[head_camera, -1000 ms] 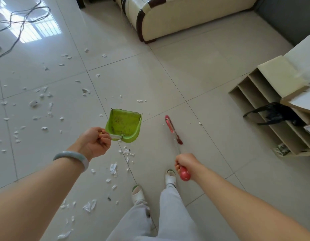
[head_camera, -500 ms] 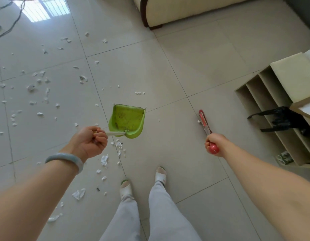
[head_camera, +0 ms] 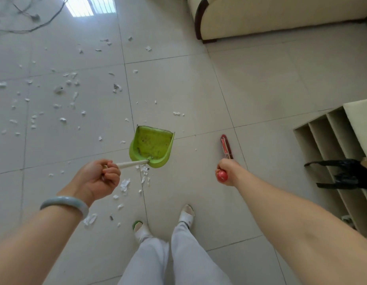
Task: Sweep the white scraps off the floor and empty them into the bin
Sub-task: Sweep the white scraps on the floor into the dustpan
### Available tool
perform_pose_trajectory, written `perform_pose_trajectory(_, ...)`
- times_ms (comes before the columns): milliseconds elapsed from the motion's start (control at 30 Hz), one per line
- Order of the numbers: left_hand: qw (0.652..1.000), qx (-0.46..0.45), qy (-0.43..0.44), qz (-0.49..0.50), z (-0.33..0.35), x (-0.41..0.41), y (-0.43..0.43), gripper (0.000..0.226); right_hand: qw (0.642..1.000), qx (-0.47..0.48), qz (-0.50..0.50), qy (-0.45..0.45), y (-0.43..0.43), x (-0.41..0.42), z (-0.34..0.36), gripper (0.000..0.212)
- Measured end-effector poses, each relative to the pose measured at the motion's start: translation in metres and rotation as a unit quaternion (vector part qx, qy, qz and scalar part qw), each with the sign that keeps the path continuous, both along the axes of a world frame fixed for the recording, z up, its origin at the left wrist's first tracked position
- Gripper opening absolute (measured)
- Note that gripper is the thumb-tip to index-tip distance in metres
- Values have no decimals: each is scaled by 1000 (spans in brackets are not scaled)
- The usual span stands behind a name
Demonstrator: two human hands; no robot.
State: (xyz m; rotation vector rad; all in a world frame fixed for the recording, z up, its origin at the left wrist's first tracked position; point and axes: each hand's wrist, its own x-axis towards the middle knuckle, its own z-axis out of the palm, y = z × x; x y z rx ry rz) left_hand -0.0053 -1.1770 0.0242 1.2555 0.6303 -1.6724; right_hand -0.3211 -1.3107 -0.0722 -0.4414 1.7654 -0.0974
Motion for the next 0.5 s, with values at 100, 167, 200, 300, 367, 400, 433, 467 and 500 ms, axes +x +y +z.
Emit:
perform_pose_trajectory(100, 1000, 1, -2, 12, 1, 17, 21, 13, 998, 3, 58, -3, 8, 40, 3, 20)
perform_pose_trajectory(167, 1000, 2, -6, 20, 2, 31, 38, 13, 995, 1, 95, -1, 14, 66, 5, 17)
perform_pose_trajectory(200, 1000, 2, -10, 23, 2, 38, 45, 13, 994, -1, 111, 1, 17, 76, 5, 17)
perform_pose_trajectory(300, 999, 5, -22, 29, 3, 59, 70, 12, 987, -5, 158, 0, 28, 105, 4, 15)
perform_pose_trajectory(367, 999, 9, -26, 43, 2, 74, 92, 11, 981, -5, 191, 2, 41, 126, 1, 14)
perform_pose_trajectory(400, 998, 12, -27, 49, 2, 82, 104, 11, 978, -4, 208, 4, 49, 136, 0, 13)
perform_pose_trajectory(433, 998, 15, -27, 56, 1, 90, 116, 11, 974, -2, 225, 7, 59, 146, 0, 14)
perform_pose_trajectory(467, 998, 18, -27, 62, -1, 97, 127, 11, 971, 1, 237, 8, 69, 155, -1, 14)
perform_pose_trajectory(500, 997, 22, -26, 67, -3, 106, 139, 11, 969, 4, 246, 7, 81, 166, -2, 15)
